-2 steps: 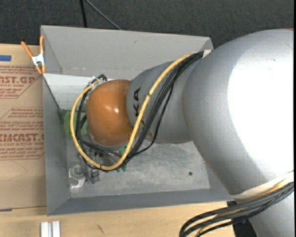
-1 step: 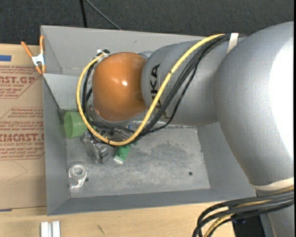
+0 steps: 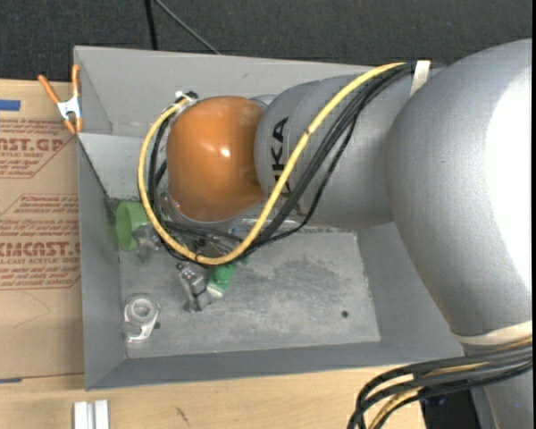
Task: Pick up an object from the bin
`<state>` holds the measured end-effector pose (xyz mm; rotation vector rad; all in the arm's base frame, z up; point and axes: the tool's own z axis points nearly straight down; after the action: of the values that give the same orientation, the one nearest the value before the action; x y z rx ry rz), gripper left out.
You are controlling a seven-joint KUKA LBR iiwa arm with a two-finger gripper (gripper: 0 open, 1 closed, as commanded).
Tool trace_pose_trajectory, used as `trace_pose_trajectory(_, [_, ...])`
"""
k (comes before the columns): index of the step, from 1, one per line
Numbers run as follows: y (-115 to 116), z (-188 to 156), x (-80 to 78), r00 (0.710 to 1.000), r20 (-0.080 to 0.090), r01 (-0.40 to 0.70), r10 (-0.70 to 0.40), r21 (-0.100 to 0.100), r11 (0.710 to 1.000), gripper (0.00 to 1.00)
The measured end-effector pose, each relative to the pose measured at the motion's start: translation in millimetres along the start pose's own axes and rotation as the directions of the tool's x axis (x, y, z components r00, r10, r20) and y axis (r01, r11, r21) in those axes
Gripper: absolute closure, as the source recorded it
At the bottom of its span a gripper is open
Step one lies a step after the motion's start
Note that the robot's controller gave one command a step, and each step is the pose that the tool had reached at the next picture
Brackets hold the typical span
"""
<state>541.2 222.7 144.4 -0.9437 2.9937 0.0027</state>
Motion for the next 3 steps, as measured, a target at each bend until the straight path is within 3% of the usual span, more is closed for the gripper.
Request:
trace_pose_trajectory(1, [37,75,20.6,0.913,-0.003,0.407,-0.407,-0.004,0.913,0.00])
trace_pose_trajectory(2, [36,71,18.3,0.915,0.002,0.404,-0.404,0.000,0.915,1.00])
trace_pose_trajectory(3, [7,-16,-12.1,0.912,0.007,0.410,-0.410,0.006,0.912,1.00])
